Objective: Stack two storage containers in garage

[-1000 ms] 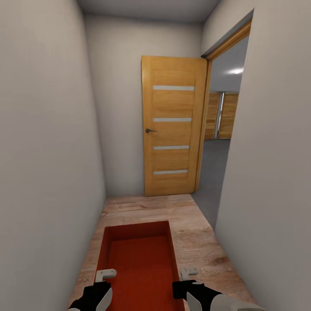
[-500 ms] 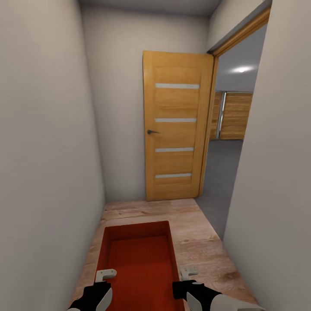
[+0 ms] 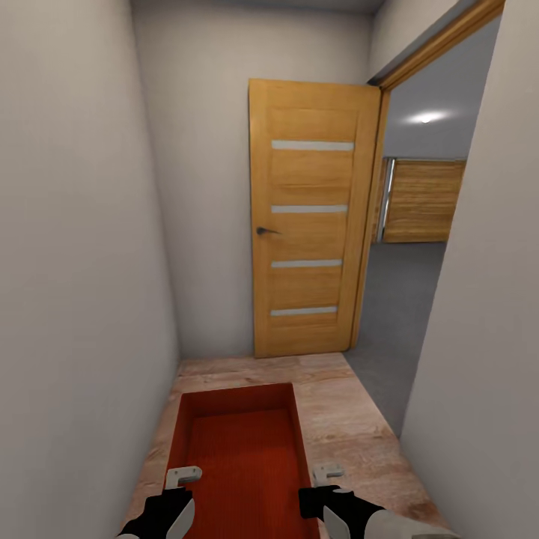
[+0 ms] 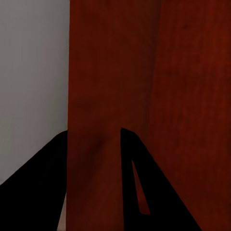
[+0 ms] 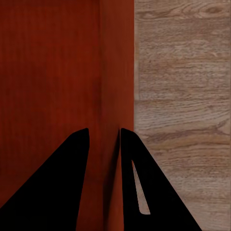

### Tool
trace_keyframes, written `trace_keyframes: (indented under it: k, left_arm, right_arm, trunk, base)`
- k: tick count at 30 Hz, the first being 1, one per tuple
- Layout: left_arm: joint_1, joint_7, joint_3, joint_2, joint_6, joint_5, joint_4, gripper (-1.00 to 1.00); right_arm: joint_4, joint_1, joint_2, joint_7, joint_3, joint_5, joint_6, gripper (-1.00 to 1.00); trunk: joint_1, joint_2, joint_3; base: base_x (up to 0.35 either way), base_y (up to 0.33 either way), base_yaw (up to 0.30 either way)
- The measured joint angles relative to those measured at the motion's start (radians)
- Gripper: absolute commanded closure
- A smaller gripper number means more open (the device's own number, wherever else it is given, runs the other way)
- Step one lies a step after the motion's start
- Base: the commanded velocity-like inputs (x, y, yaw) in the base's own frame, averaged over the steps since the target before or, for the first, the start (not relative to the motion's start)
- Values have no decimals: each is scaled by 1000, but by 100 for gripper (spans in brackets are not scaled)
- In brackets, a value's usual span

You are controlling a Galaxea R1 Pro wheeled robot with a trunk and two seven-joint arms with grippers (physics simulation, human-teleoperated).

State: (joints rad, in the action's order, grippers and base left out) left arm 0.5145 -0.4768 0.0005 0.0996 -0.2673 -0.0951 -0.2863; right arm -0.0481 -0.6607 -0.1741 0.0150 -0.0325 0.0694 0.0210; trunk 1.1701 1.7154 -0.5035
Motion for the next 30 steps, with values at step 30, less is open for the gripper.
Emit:
trace_keyframes:
  k: [30]
  left_arm:
    - [0, -1, -5, 0, 0, 3, -1, 100]
  right_arm:
    - [-14, 0, 0, 2, -5, -2, -17, 100]
  trunk:
    - [0, 0, 0]
  base:
    - [344, 0, -125]
